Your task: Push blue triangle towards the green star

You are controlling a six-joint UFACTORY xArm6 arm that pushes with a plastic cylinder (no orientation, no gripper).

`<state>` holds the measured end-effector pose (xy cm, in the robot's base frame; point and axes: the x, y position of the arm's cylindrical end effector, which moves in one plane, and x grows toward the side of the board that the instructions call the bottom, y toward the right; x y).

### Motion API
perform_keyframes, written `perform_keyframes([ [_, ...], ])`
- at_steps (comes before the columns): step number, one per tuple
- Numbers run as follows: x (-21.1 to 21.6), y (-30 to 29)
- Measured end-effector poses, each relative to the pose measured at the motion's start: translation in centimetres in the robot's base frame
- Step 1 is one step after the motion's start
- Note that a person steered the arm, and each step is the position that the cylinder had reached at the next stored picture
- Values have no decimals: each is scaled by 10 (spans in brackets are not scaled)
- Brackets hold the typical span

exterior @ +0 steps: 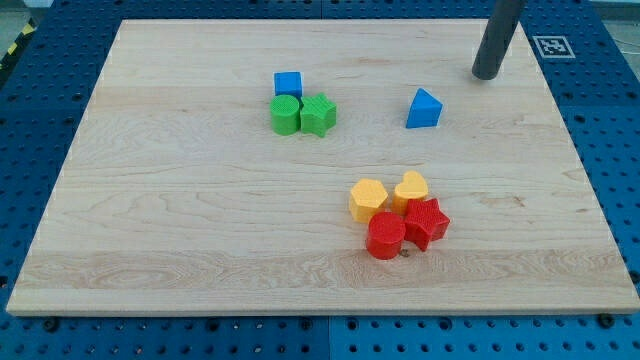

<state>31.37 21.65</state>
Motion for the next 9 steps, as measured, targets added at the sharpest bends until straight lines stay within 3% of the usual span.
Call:
perform_keyframes([
  [2,74,-6],
  [7,62,-94],
  [9,87,-109],
])
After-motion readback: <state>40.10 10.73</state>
